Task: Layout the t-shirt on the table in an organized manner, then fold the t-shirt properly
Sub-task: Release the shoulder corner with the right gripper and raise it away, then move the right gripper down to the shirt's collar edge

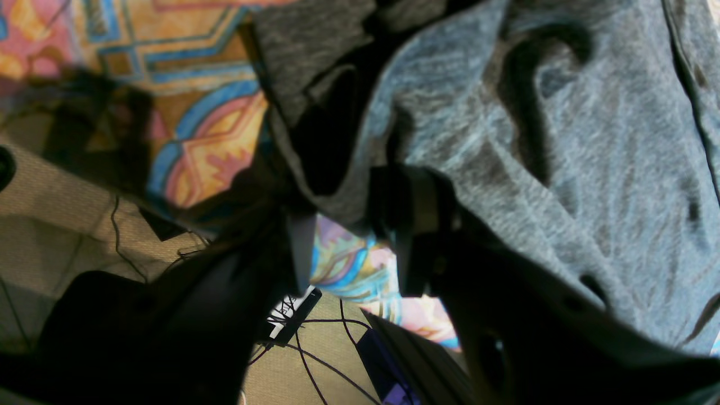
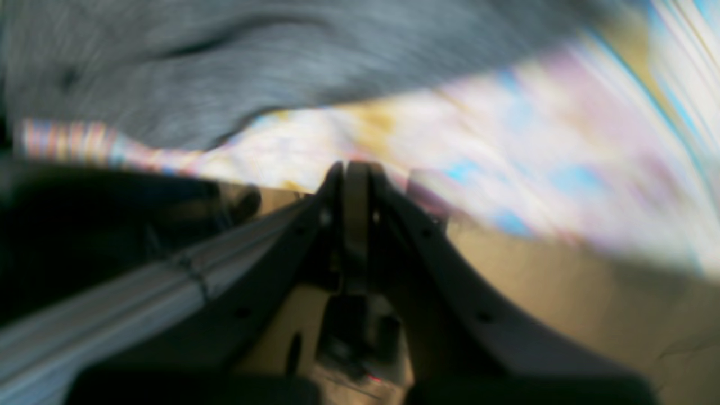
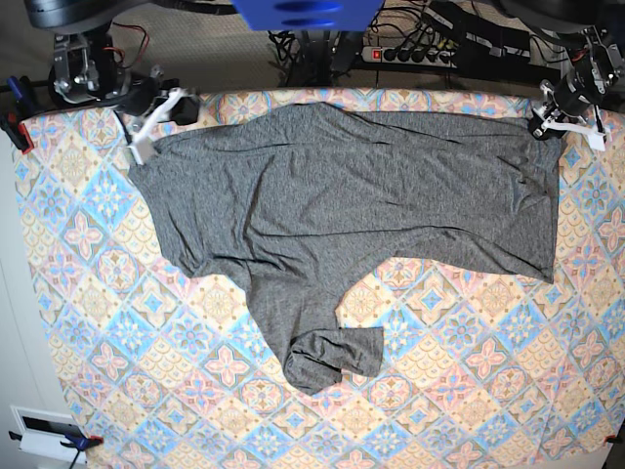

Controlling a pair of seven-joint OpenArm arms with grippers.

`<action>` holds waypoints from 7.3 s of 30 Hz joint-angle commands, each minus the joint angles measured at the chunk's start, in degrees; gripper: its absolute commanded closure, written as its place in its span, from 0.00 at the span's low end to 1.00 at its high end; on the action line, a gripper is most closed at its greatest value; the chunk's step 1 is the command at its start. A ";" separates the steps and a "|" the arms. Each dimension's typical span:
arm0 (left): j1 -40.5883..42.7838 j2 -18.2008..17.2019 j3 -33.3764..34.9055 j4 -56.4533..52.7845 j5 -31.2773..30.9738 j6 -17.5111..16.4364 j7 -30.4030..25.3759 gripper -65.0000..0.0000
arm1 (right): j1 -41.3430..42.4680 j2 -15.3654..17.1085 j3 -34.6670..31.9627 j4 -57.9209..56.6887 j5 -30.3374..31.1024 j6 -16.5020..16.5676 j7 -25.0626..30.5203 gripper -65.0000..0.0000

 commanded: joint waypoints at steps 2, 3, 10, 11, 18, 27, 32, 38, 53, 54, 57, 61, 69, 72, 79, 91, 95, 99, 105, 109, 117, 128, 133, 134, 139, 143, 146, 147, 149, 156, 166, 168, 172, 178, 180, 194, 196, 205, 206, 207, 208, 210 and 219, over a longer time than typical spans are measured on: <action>0.52 -0.69 -0.27 0.15 1.52 0.89 0.52 0.70 | 1.83 5.25 -7.26 0.97 0.37 0.39 2.52 1.00; 0.52 -0.69 -0.27 0.15 1.52 0.89 0.52 0.71 | 2.71 7.45 -10.86 0.97 -0.78 0.39 3.66 1.00; 0.43 -0.69 -0.27 0.15 1.52 0.80 0.25 0.72 | 6.93 13.25 -41.45 1.32 -41.39 0.21 11.49 1.00; 0.43 -0.77 -0.27 0.06 1.52 0.80 0.25 0.72 | 6.93 13.25 -45.94 1.15 -50.89 0.21 13.33 1.00; 0.43 -0.77 -0.18 0.06 1.52 0.80 0.25 0.72 | 4.73 9.20 -59.91 0.88 -91.41 0.03 20.28 1.00; 0.43 -0.69 -0.18 0.06 1.52 0.80 0.16 0.72 | 0.86 8.50 -62.99 0.71 -116.56 -10.87 25.99 1.00; 0.43 -0.69 -0.18 0.06 1.52 0.72 0.16 0.72 | 0.95 8.50 -62.99 -0.70 -111.19 -10.87 28.37 1.00; 0.43 0.37 -0.18 0.06 1.52 0.72 0.16 0.72 | 4.64 8.50 -66.07 -2.10 -109.17 -9.99 33.12 1.00; 0.35 0.54 -0.18 0.06 1.43 0.72 0.16 0.72 | 18.97 8.59 -87.08 -4.30 -97.39 -7.88 33.47 1.00; 0.35 0.54 -0.18 0.06 1.43 0.72 0.16 0.72 | 19.24 8.77 -87.17 -4.74 -97.66 -7.88 33.47 1.00; 0.26 0.54 -0.18 0.06 1.43 0.72 0.16 0.72 | 19.24 8.77 -87.26 -6.41 -101.17 -7.97 33.55 1.00; 0.26 0.54 -0.18 0.06 1.43 0.72 0.16 0.72 | 19.32 8.68 -88.84 -8.52 -106.01 -11.31 35.66 1.00; -0.53 0.54 -0.27 0.06 1.52 0.72 0.16 0.72 | 18.80 11.40 -89.72 -10.46 -107.06 -21.15 38.30 1.00; -0.71 0.54 -0.27 0.06 1.52 0.72 0.16 0.72 | 18.89 14.13 -89.63 -11.60 -107.06 -23.79 38.65 1.00; -0.80 0.54 -0.53 0.06 1.52 0.72 0.16 0.72 | 19.06 18.35 -87.17 -14.15 -107.06 -24.58 38.83 1.00; -0.80 0.54 -0.53 -0.03 1.52 0.72 0.08 0.72 | 18.97 19.23 -72.93 -16.79 -101.88 -25.46 50.52 1.00; -0.80 0.54 -0.44 -0.03 1.52 0.72 0.08 0.72 | 18.97 20.28 -64.05 -17.40 -93.88 -25.37 58.79 1.00; -0.80 0.54 -0.44 -0.03 1.52 0.72 0.08 0.72 | 18.89 20.28 -57.28 -19.07 -87.46 -20.98 67.58 1.00; -0.88 0.54 -0.35 -0.03 1.52 0.72 0.08 0.72 | 16.95 20.11 -53.67 -19.16 -85.44 -16.67 72.94 1.00; -0.88 0.54 -0.35 -0.03 1.52 0.72 0.08 0.72 | 15.63 20.11 -54.90 -18.98 -88.34 -16.67 73.03 1.00; -0.88 1.78 -0.53 -0.03 1.61 0.72 0.08 0.72 | 12.03 20.11 -55.78 -18.98 -93.08 -16.67 73.03 1.00; -0.88 2.48 -0.27 -0.03 1.61 0.72 0.08 0.72 | 11.76 19.75 -55.78 -18.98 -93.08 -9.37 73.12 1.00; -0.88 2.57 -0.27 -0.03 1.61 0.72 0.08 0.72 | 11.94 17.03 -55.78 -18.02 -93.08 -8.84 72.68 1.00; -0.88 2.57 -0.27 -0.03 1.61 0.72 0.08 0.72 | 11.94 16.50 -55.78 -17.49 -93.08 -8.76 72.68 1.00; -1.15 2.57 -0.27 -0.03 1.61 0.80 0.08 0.72 | 12.12 12.90 -55.26 -14.24 -93.08 -3.04 70.13 1.00; -1.68 2.57 -0.27 -0.03 1.70 0.80 0.08 0.72 | 12.12 10.17 -55.17 -13.27 -93.08 0.83 69.77 1.00; -1.76 2.65 -0.27 -0.03 1.70 0.80 0.08 0.72 | 13.35 8.68 -55.34 -13.27 -93.08 2.50 69.69 1.00; -1.76 2.65 -0.27 -0.03 1.70 0.80 0.08 0.72 | 14.23 8.59 -55.34 -13.27 -93.08 3.82 69.69 1.00; -1.76 2.65 -0.27 -0.03 1.70 0.80 0.08 0.72 | 15.28 8.06 -55.34 -13.27 -93.08 5.31 69.69 1.00; -1.94 4.15 -0.27 -0.03 2.93 0.80 0.08 0.72 | 17.92 6.04 -54.20 -13.80 -93.08 5.31 69.69 1.00; -2.20 6.17 -0.44 -0.03 6.45 0.80 0.08 0.72 | 18.18 3.14 -54.11 -13.89 -93.08 5.40 69.77 1.00; -2.20 6.17 -0.44 -0.03 6.45 0.80 0.08 0.72 | 18.18 2.96 -54.29 -14.15 -93.08 5.40 69.77 1.00; -2.20 6.08 -0.44 -0.03 6.45 0.80 0.08 0.72 | 18.18 2.96 -54.29 -16.26 -93.08 5.40 69.86 1.00; -2.20 6.08 -0.44 -0.03 6.45 0.80 0.08 0.72 | 18.18 2.96 -54.29 -18.46 -93.08 5.40 69.86 1.00; -2.20 5.99 -0.44 -0.03 6.45 0.80 0.08 0.72 | 18.18 2.96 -54.11 -18.72 -93.08 5.40 69.77 1.00; -2.20 5.91 -0.53 -0.03 6.45 0.80 0.08 0.72 | 22.05 2.87 -52.44 -18.81 -93.00 5.31 68.90 1.00; -2.20 5.91 -0.53 -0.03 6.45 0.80 0.08 0.72 | 22.05 2.87 -51.04 -18.81 -93.00 5.31 67.84 1.00; -2.20 5.99 -0.53 -0.03 6.45 0.80 0.08 0.72 | 22.14 2.79 -44.88 -18.81 -93.00 5.31 67.75 1.00; -2.20 5.99 -0.53 -0.03 6.45 0.80 0.08 0.72 | 22.14 2.70 -44.35 -18.81 -93.00 5.31 67.75 1.00; -2.20 5.99 -0.53 -0.03 6.45 0.80 0.08 0.72 | 22.14 2.70 -43.91 -18.81 -93.00 5.31 67.75 1.00; -2.20 5.99 -0.53 -0.03 6.45 0.80 0.08 0.72 | 22.14 2.26 -43.48 -18.81 -93.00 5.31 67.66 1.00; -2.20 6.08 -0.53 -0.03 6.45 0.80 0.08 0.72 | 22.23 -0.03 -42.68 -18.90 -93.00 5.31 67.66 1.00; -2.20 6.08 -0.62 -0.03 6.45 0.80 0.08 0.72 | 22.23 -8.55 -38.29 -22.32 -93.00 5.40 67.66 0.98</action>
